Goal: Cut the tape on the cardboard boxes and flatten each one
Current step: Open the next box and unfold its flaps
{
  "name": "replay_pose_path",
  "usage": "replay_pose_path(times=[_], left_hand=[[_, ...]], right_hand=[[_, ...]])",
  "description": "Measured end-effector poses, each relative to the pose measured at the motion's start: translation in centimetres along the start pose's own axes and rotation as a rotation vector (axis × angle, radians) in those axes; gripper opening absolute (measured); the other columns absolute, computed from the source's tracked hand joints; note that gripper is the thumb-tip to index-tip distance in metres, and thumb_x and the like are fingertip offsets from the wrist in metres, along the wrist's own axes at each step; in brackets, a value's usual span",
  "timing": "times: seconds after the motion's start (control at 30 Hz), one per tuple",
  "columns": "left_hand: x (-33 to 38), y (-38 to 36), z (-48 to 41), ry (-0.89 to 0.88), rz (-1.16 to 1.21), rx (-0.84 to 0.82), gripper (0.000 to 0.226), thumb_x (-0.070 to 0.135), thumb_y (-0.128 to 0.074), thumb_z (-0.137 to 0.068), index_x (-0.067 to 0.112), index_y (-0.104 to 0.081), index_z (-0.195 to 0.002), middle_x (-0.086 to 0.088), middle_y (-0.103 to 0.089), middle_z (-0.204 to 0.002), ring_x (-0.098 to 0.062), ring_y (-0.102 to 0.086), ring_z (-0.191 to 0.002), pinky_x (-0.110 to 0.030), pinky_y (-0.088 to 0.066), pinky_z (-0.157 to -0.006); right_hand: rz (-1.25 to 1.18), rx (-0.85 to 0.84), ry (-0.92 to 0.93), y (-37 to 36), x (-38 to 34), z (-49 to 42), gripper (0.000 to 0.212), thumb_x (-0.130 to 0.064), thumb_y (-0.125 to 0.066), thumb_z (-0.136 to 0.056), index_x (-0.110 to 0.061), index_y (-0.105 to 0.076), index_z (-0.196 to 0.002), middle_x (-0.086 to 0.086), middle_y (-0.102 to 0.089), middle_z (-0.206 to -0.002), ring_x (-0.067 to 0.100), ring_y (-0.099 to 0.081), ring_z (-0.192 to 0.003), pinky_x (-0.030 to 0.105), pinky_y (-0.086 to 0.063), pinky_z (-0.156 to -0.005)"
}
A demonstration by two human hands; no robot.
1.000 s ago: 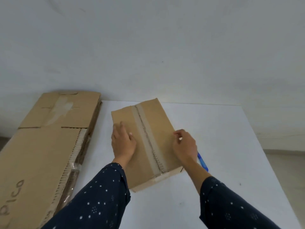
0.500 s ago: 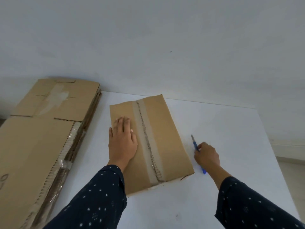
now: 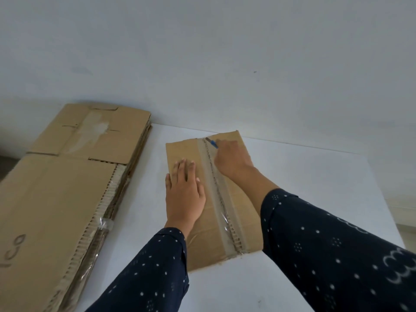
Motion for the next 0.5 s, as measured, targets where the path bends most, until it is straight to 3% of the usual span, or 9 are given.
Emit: replay_pose_path(times=[0.17,0.33,0.5], left_hand=[[0.0,0.0,0.0,-0.01,0.014,-0.008,0.064,0.033,-0.01,-0.098,0.012,-0.035,-0.153,-0.01,-0.026,-0.163,-0.026,-0.014,-0.154,-0.048,-0.013,-0.123],[-0.2,-0.1,0.0,-0.002,0.022,-0.025,0.058,0.029,-0.021,-0.1,0.012,-0.034,-0.154,-0.01,-0.025,-0.163,-0.026,-0.013,-0.154,-0.047,-0.011,-0.123],[-0.2,-0.3,-0.2,0.0,0.023,-0.017,0.057,0.029,-0.021,-0.101,0.011,-0.035,-0.153,-0.011,-0.028,-0.162,-0.028,-0.015,-0.153,-0.05,-0.016,-0.123]], right_hand=[[0.017,-0.031,-0.018,-0.5,-0.9,-0.7,0.028,-0.002,-0.041,-0.091,-0.011,-0.061,-0.109,0.007,-0.062,-0.095,0.024,-0.061,-0.078,0.031,-0.046,-0.057],[0.154,-0.037,-0.025,-0.5,-2.1,-0.8,0.022,0.001,-0.044,-0.092,-0.007,-0.061,-0.104,0.002,-0.051,-0.075,0.017,-0.05,-0.062,0.026,-0.034,-0.045],[0.232,-0.064,-0.014,-0.2,-3.1,-0.7,0.015,0.001,-0.046,-0.092,-0.009,-0.058,-0.091,0.003,-0.047,-0.07,0.017,-0.049,-0.061,0.026,-0.035,-0.044]])
Point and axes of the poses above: each hand's wrist, its own z-axis away from the middle knuckle, its own y-axis out of the back of the hand, x = y × z, the point moved 6 cm from there along -z, towards the middle knuckle
